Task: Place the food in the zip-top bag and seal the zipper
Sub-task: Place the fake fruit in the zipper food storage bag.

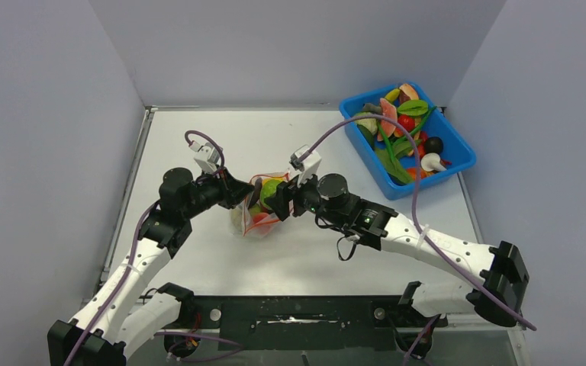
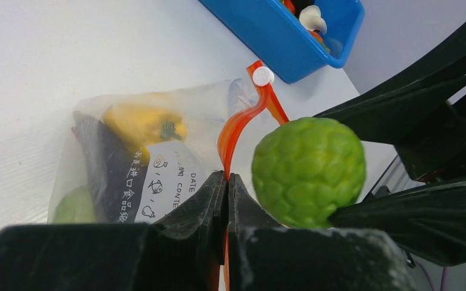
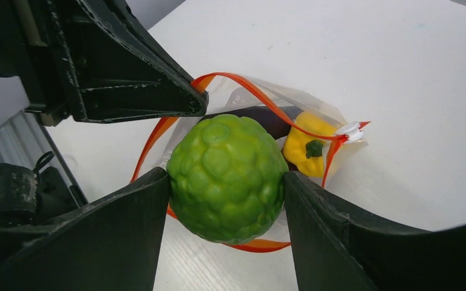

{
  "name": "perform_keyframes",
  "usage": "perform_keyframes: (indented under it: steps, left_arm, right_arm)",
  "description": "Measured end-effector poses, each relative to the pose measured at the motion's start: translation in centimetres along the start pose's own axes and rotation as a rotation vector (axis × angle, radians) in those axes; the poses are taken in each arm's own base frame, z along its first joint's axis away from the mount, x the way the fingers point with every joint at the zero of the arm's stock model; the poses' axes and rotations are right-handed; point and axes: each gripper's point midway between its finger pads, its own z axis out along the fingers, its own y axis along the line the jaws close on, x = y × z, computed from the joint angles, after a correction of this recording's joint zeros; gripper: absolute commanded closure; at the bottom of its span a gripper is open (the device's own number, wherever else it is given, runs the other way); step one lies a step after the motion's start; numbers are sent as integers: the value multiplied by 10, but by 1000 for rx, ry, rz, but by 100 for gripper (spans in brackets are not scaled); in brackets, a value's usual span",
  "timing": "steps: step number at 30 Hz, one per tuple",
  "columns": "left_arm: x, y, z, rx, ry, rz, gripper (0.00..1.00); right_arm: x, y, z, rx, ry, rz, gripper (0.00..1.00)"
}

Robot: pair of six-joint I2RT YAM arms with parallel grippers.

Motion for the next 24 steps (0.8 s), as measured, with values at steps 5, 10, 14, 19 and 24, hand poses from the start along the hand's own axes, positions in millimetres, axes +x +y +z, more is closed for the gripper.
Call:
perform_keyframes:
  steps: [5, 10, 14, 19, 24]
  left_arm:
    - [0, 0, 0, 1, 1, -2, 100]
    - [0, -1, 0, 2, -1, -1, 100]
    - [-1, -1, -1, 3, -2, -1, 100]
    - [-1, -2, -1, 4, -5, 1, 100]
    - [-2, -3, -2, 6, -10, 4, 100]
  right_arm:
    - [22, -5, 20, 50, 62, -43, 46]
    - [32, -13, 33, 93, 103, -63, 44]
    - [34, -13, 41, 100, 114, -69, 41]
    - [32, -10, 50, 101, 122, -71, 34]
    - [32, -10, 51, 104, 139, -84, 26]
